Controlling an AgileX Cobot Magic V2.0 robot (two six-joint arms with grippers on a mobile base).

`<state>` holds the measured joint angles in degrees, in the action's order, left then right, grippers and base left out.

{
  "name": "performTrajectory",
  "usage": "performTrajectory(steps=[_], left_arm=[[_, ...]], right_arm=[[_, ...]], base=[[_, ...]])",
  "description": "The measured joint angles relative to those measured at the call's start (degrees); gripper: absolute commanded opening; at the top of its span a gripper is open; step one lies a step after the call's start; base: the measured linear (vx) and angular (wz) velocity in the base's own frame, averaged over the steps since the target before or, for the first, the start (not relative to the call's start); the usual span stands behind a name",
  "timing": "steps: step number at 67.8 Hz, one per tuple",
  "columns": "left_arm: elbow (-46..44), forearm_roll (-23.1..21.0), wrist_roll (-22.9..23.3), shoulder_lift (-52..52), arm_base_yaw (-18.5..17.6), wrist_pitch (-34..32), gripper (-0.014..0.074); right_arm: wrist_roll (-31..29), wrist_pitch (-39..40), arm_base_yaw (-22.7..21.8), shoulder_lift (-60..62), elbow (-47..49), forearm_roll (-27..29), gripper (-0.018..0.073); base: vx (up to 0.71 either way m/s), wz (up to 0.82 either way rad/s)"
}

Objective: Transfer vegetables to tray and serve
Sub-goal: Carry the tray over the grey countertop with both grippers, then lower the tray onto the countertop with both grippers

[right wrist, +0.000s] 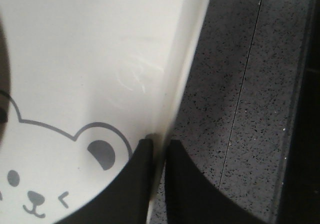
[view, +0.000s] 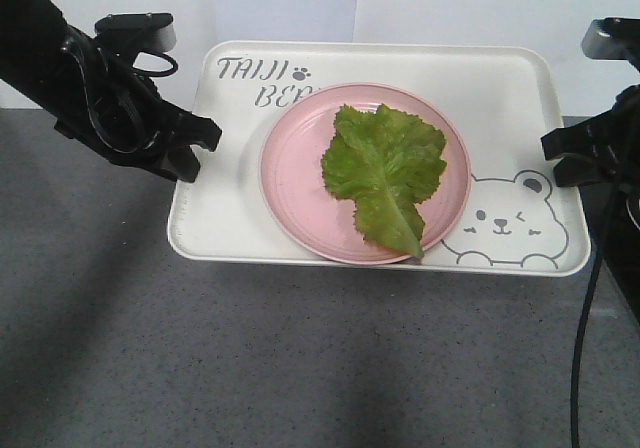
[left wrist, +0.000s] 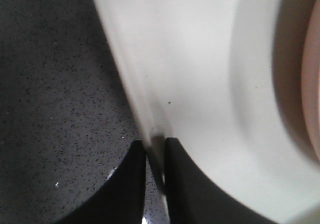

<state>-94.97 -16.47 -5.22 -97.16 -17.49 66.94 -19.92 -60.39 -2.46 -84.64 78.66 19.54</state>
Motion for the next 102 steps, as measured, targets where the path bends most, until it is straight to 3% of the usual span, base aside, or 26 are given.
performTrajectory(steps=[64,102], left_arm=[[0.0,0.1,-0.1,0.0,0.0,1.0,-0.0006],[0.0,9.1,1.8,0.0,0.0,1.6,-0.0006]], right_arm=[[0.0,-0.3,0.0,0.0,0.0,0.1,-0.0006],[-5.1,1.7,0.0,-4.8,0.0,9.9,-0.0005]], base=[[0.0,0.0],[0.0,0.0]])
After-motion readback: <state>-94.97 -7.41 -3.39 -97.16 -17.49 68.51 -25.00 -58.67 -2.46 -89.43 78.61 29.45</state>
